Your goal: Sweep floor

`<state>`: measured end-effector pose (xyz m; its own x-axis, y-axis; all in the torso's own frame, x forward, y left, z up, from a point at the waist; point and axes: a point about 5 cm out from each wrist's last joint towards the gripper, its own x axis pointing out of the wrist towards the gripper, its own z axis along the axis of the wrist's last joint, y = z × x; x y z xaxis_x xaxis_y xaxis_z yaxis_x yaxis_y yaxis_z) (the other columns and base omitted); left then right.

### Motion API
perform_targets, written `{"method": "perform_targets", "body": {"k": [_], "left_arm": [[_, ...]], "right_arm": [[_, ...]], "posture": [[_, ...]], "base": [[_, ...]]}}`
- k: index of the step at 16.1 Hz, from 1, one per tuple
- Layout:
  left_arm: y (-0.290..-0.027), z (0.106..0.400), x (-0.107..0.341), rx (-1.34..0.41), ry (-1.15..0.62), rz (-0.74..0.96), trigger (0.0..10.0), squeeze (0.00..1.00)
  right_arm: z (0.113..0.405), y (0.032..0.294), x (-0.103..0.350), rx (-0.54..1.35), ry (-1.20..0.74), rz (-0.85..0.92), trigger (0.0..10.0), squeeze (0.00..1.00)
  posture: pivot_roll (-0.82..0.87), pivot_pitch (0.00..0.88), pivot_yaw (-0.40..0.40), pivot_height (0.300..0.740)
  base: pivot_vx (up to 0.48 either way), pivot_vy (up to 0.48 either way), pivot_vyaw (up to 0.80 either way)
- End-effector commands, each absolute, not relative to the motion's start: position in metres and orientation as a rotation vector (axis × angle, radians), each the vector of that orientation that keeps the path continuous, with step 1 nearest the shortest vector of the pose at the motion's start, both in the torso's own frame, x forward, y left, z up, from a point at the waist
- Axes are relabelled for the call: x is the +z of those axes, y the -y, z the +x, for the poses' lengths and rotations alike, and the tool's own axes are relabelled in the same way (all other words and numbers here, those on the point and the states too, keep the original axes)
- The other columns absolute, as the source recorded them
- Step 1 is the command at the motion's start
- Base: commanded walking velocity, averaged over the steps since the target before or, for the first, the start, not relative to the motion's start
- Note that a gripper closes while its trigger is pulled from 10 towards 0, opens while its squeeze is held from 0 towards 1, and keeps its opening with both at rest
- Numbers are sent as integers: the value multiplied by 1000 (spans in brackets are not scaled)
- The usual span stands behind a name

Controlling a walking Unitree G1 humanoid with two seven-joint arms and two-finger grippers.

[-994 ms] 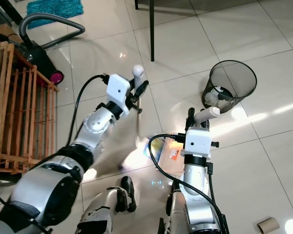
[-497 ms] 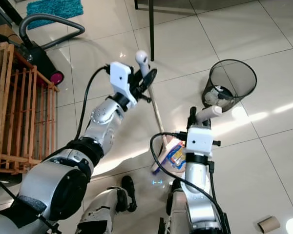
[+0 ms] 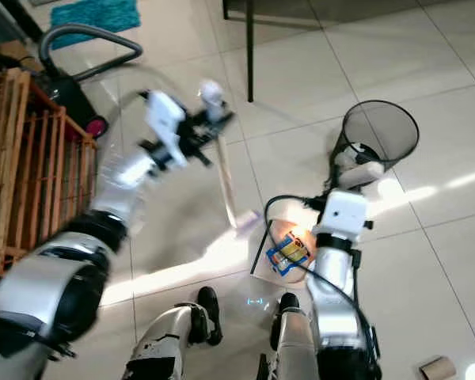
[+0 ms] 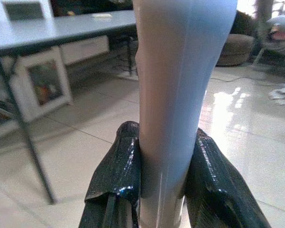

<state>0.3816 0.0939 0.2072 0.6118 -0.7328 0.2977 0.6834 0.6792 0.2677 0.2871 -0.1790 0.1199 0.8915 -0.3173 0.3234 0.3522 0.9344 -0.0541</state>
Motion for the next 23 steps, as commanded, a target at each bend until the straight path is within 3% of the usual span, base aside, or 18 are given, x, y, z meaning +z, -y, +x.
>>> {"method": "perform_targets", "body": {"k": [1, 3, 6, 10, 17, 23], "left_arm": [[-112, 383, 218, -756, 458, 156, 10000, 0], [-135, 384, 209, -663, 406, 175, 10000, 0], [-176, 373, 161, -449, 217, 240, 10000, 0], [-172, 346, 121, -424, 59, 170, 10000, 0], [-188, 310, 127, -236, 39, 159, 10000, 0], [-167, 303, 135, -272, 76, 172, 10000, 0]], "right_arm": [[284, 187, 98, -372, 204, -64, 10000, 0], [291, 187, 104, -338, 208, -28, 10000, 0], [304, 195, 128, -340, 206, 45, 10000, 0], [313, 198, 178, -277, 269, 70, 10000, 0], [308, 210, 260, -252, 409, 182, 10000, 0], [308, 216, 302, -223, 478, 187, 10000, 0]], "posture": [[55, 271, 158, 740], [46, 236, 167, 740], [3, 209, 177, 740], [-4, 180, 151, 740], [9, 132, 113, 740], [-5, 102, 86, 740]], "base": [[0, 0, 0], [0, 0, 0], [0, 0, 0], [0, 0, 0], [0, 0, 0], [0, 0, -605]]}}
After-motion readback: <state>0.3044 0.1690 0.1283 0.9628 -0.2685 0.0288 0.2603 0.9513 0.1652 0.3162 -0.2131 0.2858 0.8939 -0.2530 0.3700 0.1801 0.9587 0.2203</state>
